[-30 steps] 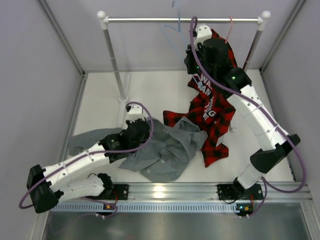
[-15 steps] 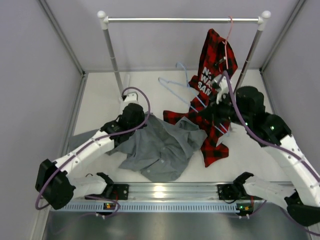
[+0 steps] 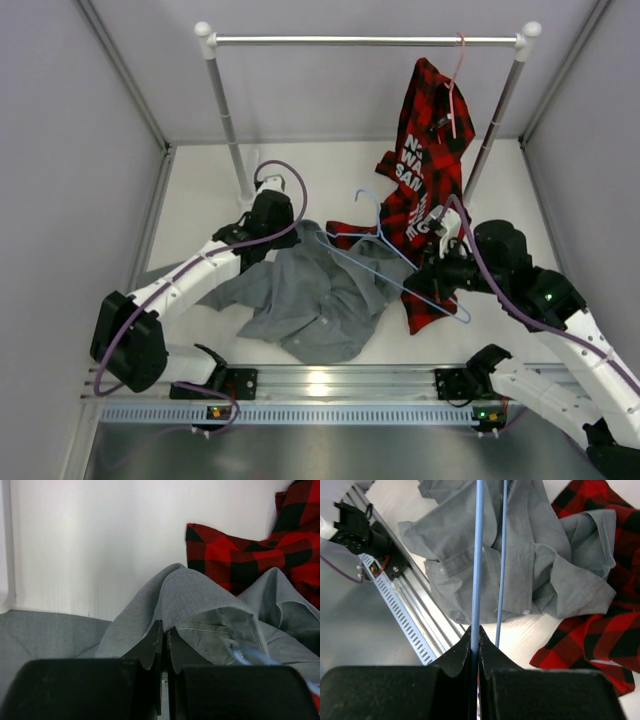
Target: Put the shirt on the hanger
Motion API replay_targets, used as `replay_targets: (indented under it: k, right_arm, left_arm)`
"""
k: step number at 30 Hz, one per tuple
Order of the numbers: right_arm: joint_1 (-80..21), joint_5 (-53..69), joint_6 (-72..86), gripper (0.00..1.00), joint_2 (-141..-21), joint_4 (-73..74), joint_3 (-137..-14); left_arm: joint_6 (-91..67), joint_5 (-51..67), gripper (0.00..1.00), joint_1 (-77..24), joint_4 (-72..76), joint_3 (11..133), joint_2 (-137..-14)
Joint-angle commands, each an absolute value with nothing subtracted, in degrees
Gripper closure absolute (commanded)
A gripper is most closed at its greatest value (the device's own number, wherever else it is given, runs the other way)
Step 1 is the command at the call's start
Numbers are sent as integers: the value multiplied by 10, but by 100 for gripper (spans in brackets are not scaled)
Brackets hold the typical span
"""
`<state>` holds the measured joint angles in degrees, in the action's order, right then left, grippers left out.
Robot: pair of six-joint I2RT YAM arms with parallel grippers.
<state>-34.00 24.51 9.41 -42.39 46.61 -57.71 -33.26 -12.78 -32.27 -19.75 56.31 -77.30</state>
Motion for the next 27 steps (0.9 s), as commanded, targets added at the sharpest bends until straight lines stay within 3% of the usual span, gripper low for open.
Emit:
replay_targets:
  k: [1,10,19,24,27]
  right_arm:
    - [-340,205,109,100,-424,458,-567]
    - [-340,325,151,100,-465,325,-505]
    - [-340,360,237,100,-497,36,-427]
    - [-343,337,285,100,-496,-109,-374]
    - [-344,372,281,100,-523,-113,-373]
  left_arm:
    - [-348,-95,100,-319,-164,582,-766]
    - [-333,24,100,-330,-120,556,-702]
    - [-268,227,100,-373,-132,557,-572]
    - [-242,234,100,-410,-219,610,-575]
    - [-231,243,100,-439,-224,631,-568]
